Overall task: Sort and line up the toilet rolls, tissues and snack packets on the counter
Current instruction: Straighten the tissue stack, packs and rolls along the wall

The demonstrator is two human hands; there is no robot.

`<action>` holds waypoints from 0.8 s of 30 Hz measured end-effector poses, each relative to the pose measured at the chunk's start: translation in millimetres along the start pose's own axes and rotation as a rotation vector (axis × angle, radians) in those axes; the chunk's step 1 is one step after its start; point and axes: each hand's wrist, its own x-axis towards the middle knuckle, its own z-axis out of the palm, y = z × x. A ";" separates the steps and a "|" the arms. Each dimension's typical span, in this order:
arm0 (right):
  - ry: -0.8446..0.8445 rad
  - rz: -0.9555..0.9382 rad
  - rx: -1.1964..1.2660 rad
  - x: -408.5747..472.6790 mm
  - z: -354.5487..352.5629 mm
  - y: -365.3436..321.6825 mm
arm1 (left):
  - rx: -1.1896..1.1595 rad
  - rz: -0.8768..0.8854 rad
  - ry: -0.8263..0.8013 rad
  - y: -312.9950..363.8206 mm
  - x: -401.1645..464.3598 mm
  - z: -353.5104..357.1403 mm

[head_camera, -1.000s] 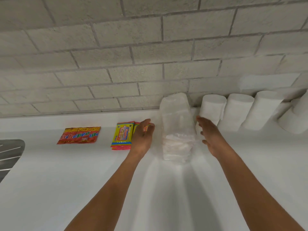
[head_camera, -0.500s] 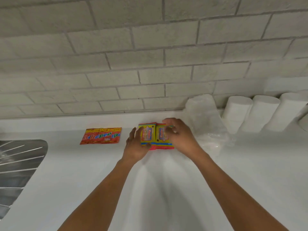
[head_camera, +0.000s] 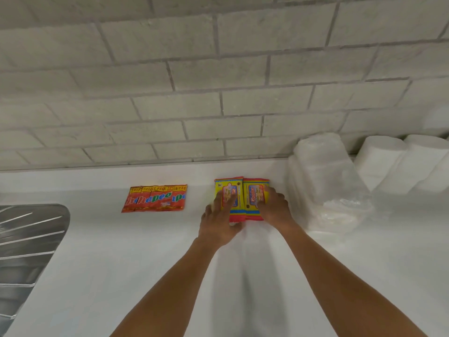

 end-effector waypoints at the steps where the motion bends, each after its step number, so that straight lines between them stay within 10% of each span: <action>1: 0.003 -0.006 -0.014 3.5 2.2 0.1 | 0.021 0.009 0.012 -1.3 2.8 2.7; 24: -0.030 -0.079 -0.088 6.4 20.1 -11.0 | 0.024 0.025 0.000 -24.6 0.8 -5.2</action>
